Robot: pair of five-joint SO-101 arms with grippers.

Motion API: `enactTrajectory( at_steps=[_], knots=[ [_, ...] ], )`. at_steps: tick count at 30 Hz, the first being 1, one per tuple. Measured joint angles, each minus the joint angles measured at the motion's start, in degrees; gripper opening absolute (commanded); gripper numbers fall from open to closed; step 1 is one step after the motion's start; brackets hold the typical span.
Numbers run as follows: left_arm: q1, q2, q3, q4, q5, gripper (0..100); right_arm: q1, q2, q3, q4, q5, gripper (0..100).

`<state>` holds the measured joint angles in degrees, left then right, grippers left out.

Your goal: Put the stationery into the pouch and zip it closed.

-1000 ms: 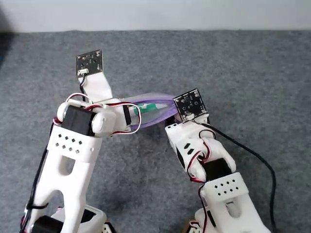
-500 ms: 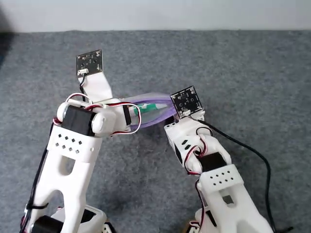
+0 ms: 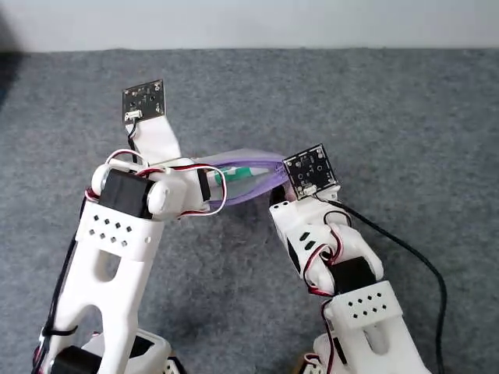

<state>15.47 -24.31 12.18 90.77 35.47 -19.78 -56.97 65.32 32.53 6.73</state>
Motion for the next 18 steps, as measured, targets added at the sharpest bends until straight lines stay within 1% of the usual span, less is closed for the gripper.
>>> enactTrajectory(
  at_steps=[7, 12, 18],
  knots=[
    [0.0, 0.0, 0.0, 0.0, 0.0, 1, 0.0, -0.26, 0.0, 0.26, 0.0, 16.2],
    [0.0, 0.0, 0.0, 0.0, 0.0, 1, 0.0, -0.88, 0.0, 4.04, 0.0, 16.2],
    [0.0, 0.0, 0.0, 0.0, 0.0, 1, 0.0, -0.88, 0.0, 2.99, 0.0, 16.2]
  ],
)
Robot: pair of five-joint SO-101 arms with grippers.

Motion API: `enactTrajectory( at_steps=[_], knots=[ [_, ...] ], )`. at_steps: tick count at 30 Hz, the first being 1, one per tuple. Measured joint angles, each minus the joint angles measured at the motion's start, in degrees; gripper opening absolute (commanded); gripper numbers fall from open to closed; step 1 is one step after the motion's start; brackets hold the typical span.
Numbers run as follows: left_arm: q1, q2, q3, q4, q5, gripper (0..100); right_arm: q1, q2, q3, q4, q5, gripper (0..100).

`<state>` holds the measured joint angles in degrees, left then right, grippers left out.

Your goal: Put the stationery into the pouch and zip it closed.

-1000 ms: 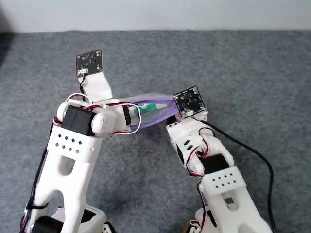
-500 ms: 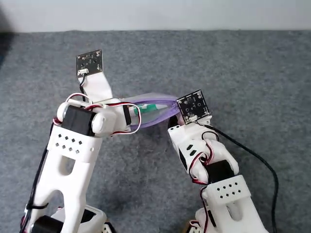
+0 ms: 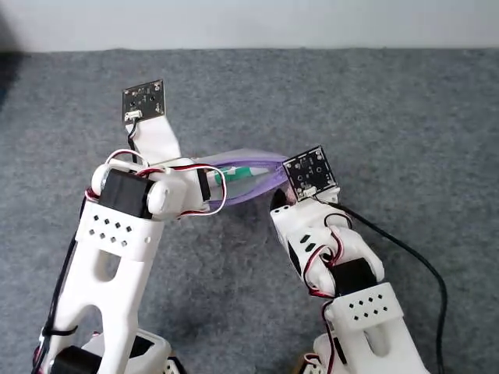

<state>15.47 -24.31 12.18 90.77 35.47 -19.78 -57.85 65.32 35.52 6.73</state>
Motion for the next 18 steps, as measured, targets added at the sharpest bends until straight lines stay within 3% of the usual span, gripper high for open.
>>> enactTrajectory(
  at_steps=[13, 18],
  knots=[
    [0.0, 0.0, 0.0, 0.0, 0.0, 1, 0.62, 0.0, 0.0, -0.09, 0.0, 16.0],
    [0.0, 0.0, 0.0, 0.0, 0.0, 1, 1.23, 0.0, 0.0, -1.93, 0.0, 3.3]
  ],
)
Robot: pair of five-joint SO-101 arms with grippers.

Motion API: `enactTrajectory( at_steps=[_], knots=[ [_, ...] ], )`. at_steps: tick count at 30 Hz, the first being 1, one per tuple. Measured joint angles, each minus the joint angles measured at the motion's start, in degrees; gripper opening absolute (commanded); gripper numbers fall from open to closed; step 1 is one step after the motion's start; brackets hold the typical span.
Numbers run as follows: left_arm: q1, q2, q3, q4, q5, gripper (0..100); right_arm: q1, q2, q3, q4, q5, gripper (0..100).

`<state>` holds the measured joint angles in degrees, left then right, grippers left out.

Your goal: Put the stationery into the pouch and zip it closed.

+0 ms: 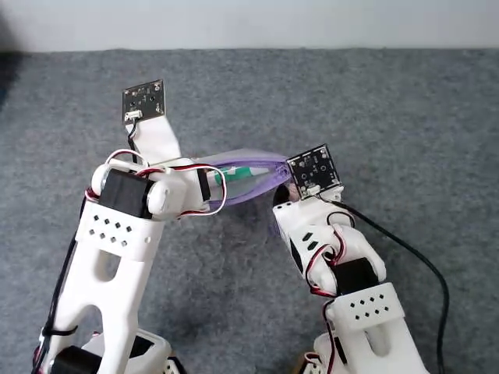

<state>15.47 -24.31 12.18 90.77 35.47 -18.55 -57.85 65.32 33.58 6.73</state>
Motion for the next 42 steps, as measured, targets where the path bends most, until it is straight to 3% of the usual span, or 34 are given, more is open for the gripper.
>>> enactTrajectory(
  at_steps=[11, 24, 31, 42],
  knots=[
    [0.0, 0.0, 0.0, 0.0, 0.0, 1, 2.99, -0.7, 0.0, -1.58, 3.25, 0.8],
    [0.0, 0.0, 0.0, -0.44, 0.0, 1, 2.99, -9.14, 0.0, 7.38, 3.34, 1.5],
    [0.09, 0.09, 0.0, -0.44, 0.0, 1, 0.7, -9.23, 4.48, 2.73, 3.34, 17.4],
    [0.18, 0.09, 0.0, -0.44, 0.0, 1, 0.53, -9.23, 6.33, -0.18, 5.36, 8.4]
  ],
)
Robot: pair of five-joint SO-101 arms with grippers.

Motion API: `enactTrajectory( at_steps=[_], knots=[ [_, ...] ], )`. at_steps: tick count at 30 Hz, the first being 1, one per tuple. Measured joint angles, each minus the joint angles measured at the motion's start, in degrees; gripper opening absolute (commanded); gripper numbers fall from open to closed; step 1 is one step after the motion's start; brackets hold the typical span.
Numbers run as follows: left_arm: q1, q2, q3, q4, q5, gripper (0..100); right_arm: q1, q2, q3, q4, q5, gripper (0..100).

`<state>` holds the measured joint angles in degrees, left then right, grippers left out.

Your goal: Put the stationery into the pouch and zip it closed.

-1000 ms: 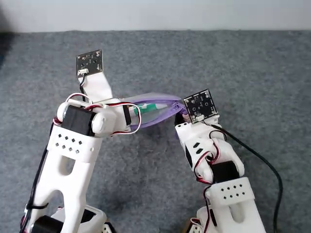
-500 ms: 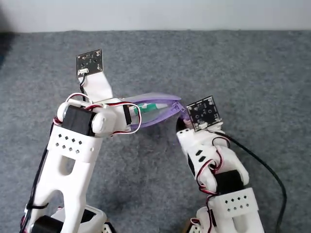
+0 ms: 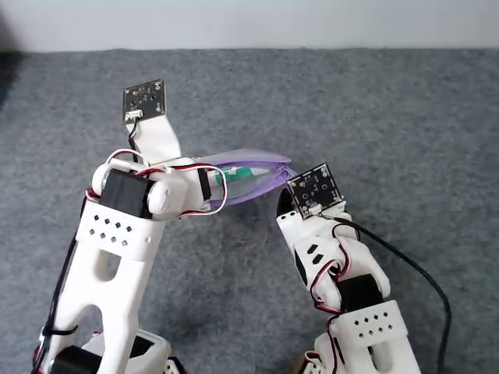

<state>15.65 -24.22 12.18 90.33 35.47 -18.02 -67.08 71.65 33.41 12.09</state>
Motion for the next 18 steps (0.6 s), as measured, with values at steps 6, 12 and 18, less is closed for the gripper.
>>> enactTrajectory(
  at_steps=[6, 12, 18],
  knots=[
    [0.0, 0.0, 0.0, 0.0, 0.0, 1, 0.26, 0.0, 0.0, -1.49, 0.0, 7.9],
    [0.0, 0.0, 0.0, 0.0, 0.0, 1, 0.35, 0.0, 0.0, -2.11, 0.35, 0.7],
    [0.0, 0.0, 0.0, 0.0, 0.0, 1, 1.05, 0.0, -1.05, 0.18, 0.35, 0.8]
  ],
)
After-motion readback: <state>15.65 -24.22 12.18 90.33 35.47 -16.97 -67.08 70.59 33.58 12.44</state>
